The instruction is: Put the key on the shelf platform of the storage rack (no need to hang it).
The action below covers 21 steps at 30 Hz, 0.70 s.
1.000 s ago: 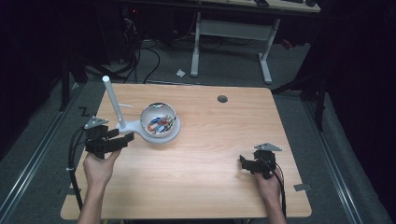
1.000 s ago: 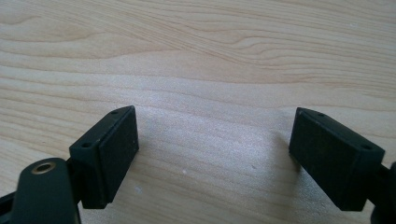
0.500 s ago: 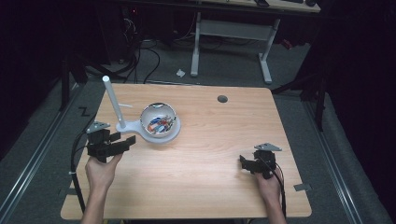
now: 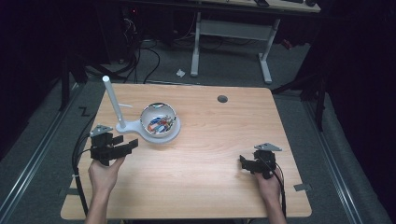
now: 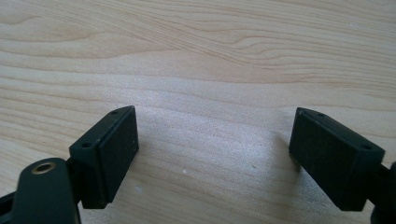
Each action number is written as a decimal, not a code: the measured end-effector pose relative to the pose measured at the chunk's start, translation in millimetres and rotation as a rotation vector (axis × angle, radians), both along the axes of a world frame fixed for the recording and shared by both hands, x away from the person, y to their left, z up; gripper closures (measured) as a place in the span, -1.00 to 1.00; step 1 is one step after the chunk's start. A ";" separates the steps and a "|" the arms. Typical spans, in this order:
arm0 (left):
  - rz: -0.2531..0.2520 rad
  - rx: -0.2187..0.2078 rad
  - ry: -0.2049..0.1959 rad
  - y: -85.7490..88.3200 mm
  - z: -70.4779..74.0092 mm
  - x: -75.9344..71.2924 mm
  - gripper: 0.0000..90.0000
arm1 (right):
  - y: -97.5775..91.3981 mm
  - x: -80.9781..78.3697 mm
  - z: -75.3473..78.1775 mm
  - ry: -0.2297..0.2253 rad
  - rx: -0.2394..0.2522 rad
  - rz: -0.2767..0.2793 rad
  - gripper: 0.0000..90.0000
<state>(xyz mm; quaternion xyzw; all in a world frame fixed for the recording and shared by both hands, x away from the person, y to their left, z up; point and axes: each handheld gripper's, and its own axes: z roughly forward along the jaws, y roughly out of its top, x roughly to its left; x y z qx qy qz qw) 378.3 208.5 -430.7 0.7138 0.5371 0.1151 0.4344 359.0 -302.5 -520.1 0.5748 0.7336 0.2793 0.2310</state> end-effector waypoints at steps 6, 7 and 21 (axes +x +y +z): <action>-0.002 0.003 0.011 -2.3 -5.4 -0.2 -0.27 | 0.0 0.0 0.0 0.000 0.000 0.000 -0.65; -0.002 0.002 0.013 -3.0 -6.6 -0.3 -0.27 | 0.0 0.0 0.0 0.000 0.000 0.000 -0.65; -0.020 0.021 0.049 -14.5 -25.7 -0.6 -0.27 | 0.1 0.0 0.0 0.001 0.001 0.000 -0.65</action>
